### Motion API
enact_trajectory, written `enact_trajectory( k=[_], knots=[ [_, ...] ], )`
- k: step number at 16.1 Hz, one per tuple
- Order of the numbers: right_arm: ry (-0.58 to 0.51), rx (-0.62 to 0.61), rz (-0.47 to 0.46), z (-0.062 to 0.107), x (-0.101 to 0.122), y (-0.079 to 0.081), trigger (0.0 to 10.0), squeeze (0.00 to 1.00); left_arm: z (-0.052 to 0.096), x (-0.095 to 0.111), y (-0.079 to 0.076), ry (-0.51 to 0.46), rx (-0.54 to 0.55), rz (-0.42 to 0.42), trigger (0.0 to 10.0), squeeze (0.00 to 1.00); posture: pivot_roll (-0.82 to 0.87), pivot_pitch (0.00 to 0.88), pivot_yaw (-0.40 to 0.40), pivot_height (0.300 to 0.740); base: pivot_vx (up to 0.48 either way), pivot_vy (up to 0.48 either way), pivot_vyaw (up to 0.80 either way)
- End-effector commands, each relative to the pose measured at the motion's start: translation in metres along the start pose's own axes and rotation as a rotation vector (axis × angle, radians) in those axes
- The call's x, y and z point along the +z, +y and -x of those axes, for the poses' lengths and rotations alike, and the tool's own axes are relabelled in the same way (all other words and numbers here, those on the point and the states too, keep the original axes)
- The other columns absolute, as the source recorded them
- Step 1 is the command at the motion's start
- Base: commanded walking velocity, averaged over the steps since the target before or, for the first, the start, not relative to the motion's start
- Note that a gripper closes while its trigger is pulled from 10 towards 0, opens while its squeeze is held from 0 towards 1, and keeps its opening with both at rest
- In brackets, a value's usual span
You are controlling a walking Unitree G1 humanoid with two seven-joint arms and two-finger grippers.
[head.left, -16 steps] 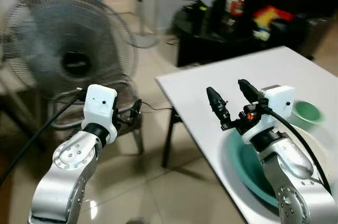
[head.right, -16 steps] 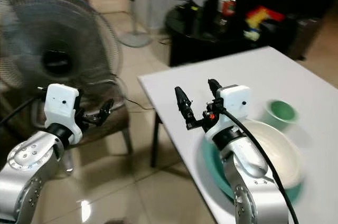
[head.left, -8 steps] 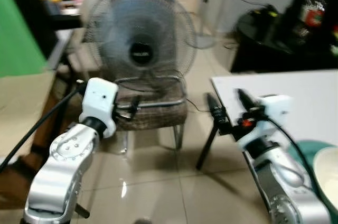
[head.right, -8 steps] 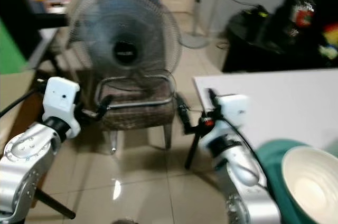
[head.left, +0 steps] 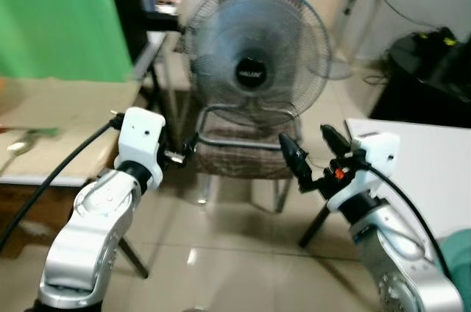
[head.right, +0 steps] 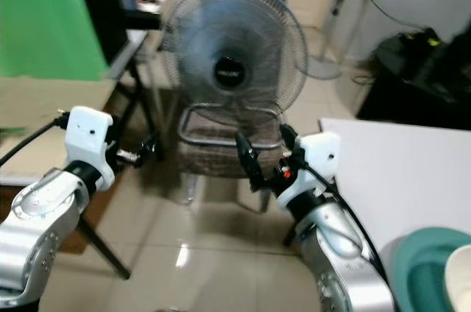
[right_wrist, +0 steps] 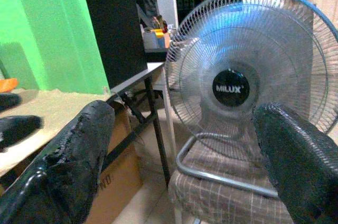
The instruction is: Setting the table
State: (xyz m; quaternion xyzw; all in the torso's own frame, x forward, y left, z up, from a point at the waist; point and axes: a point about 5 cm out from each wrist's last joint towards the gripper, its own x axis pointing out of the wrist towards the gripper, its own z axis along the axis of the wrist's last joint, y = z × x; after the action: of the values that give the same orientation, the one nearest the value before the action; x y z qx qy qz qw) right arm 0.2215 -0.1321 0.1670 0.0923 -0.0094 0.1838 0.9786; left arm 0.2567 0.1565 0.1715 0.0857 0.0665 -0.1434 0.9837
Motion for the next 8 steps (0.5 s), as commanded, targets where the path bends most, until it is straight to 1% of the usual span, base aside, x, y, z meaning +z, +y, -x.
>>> enact_trajectory(
  k=[1, 3, 8],
  knots=[
    [0.04, -0.033, -0.056, 0.0, -0.009, -0.005, 10.0, 0.0, 0.001, 0.004, 0.003, -0.012, 0.01, -0.016, 10.0, 0.0, 0.1, 0.0, -0.022, 0.74, 0.0, 0.315, 0.0],
    [0.076, -0.068, -0.078, 0.0, -0.017, -0.008, 10.0, 0.0, 0.002, 0.004, 0.005, -0.009, 0.013, -0.026, 10.0, 0.0, 0.1, 0.0, -0.016, 0.74, 0.0, 0.313, 0.0],
    [0.127, -0.105, -0.062, 0.002, -0.025, -0.014, 10.0, 0.0, 0.0, 0.005, 0.008, -0.008, 0.01, -0.04, 10.0, 0.0, 0.09, 0.0, -0.009, 0.74, 0.0, 0.313, 0.0]
  ],
)
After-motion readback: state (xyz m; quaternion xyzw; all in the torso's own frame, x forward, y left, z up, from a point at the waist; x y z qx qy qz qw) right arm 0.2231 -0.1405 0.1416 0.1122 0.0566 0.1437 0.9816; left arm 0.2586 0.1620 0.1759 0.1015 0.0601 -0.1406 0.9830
